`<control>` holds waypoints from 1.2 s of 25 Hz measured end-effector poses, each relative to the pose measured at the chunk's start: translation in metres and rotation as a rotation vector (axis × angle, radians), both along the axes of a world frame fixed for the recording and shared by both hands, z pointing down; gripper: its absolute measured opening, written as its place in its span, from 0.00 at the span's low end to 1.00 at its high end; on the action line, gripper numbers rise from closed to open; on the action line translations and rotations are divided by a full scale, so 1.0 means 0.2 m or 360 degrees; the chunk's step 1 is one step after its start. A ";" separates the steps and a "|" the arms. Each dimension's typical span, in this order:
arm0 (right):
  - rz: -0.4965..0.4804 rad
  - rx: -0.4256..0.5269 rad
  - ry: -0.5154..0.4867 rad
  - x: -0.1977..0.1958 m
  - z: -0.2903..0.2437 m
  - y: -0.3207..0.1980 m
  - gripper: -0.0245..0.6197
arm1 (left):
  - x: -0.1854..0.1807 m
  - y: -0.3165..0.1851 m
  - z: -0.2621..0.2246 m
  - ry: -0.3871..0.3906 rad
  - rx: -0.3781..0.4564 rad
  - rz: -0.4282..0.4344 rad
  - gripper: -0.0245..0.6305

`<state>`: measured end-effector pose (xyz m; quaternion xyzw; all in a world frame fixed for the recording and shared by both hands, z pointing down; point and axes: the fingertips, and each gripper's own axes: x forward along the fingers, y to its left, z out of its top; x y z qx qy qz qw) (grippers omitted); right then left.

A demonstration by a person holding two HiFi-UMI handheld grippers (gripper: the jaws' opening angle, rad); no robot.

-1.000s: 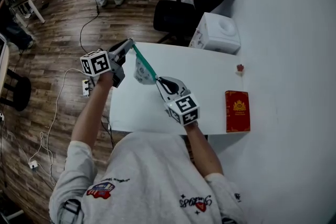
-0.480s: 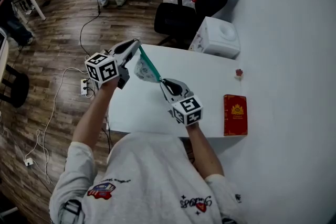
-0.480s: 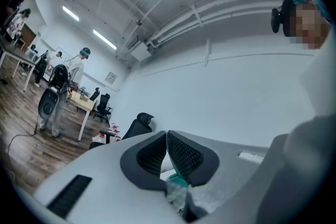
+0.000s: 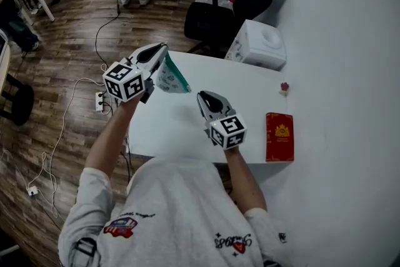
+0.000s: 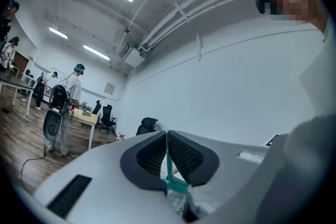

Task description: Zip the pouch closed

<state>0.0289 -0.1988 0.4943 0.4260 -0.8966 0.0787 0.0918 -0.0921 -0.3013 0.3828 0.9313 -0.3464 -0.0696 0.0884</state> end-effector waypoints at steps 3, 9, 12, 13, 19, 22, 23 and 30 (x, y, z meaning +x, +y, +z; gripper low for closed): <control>0.0101 -0.0012 -0.0071 0.08 -0.03 -0.04 0.03 | -0.05 -0.02 0.02 0.0003 -0.0017 -0.0051 0.06; 0.0282 -0.0014 -0.0105 0.24 -0.06 -0.10 0.03 | -0.14 -0.05 0.09 -0.0022 -0.0057 -0.0138 0.06; 0.0341 0.0066 -0.0096 0.29 -0.11 -0.12 0.03 | -0.17 -0.06 0.12 -0.0039 -0.0068 -0.0176 0.06; 0.0354 0.0103 -0.0089 0.29 -0.13 -0.12 0.03 | -0.18 -0.05 0.13 -0.0058 -0.0062 -0.0186 0.06; 0.0406 0.0252 -0.0045 0.30 -0.24 -0.13 0.03 | -0.19 -0.03 0.17 -0.0113 -0.0052 -0.0195 0.06; 0.0402 0.0250 -0.0056 0.28 -0.23 -0.14 0.03 | -0.19 0.01 0.20 -0.0138 -0.0046 -0.0203 0.06; 0.0397 0.0250 -0.0049 0.28 -0.22 -0.14 0.03 | -0.17 0.02 0.22 -0.0154 -0.0044 -0.0197 0.06; 0.0369 0.0301 0.0050 0.27 -0.24 -0.15 0.03 | -0.17 0.01 0.21 -0.0214 -0.0010 -0.0174 0.06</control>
